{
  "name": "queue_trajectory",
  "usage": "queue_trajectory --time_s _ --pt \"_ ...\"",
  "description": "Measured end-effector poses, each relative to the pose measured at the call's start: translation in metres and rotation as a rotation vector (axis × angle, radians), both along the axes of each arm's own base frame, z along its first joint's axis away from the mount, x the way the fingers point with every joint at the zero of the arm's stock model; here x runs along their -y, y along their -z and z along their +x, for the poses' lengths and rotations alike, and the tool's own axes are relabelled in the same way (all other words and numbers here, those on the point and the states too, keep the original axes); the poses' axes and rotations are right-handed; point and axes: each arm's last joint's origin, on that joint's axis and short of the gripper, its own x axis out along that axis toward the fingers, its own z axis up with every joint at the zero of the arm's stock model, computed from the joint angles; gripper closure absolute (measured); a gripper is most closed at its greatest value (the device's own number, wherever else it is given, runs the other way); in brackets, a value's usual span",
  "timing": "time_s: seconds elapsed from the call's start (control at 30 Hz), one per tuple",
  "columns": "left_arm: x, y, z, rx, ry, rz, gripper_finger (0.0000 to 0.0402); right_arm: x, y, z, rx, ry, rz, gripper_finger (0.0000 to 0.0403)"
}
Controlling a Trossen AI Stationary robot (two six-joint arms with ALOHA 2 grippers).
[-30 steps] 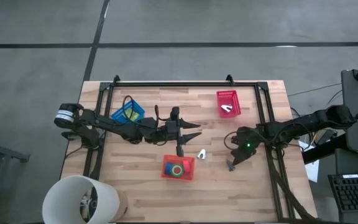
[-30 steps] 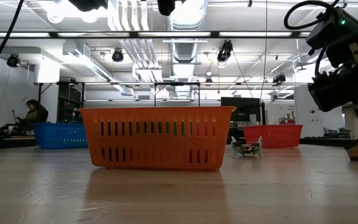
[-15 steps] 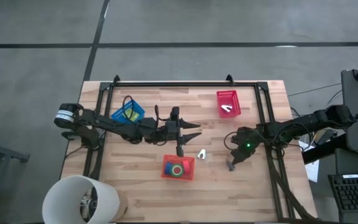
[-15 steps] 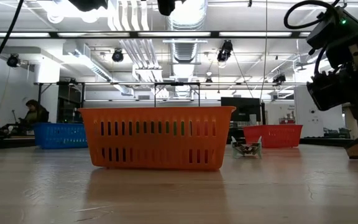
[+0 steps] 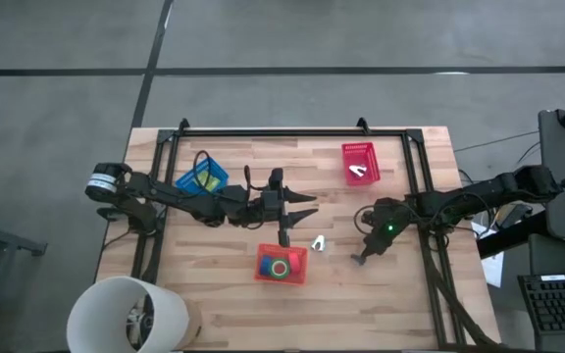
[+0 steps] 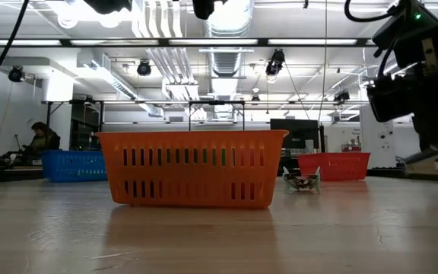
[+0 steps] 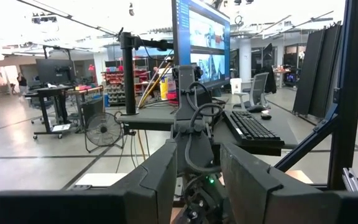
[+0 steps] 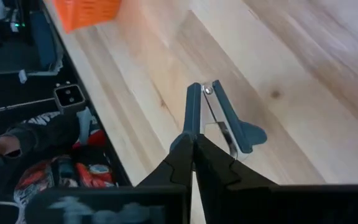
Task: Pick and place Stapler, Stapler remover, tape
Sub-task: Put the black staple remover into the red bin
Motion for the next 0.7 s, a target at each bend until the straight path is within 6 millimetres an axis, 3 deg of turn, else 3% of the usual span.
queue_trajectory --time_s 0.33,0.7 --pt "0.000 0.000 0.000 0.000 -0.001 0.000 0.0275 0.004 -0.025 0.015 0.126 0.016 -0.141 0.0394" --pt "0.000 0.000 0.000 0.000 0.000 -0.001 0.0275 0.034 -0.049 0.025 0.178 0.128 -0.543 0.0394"
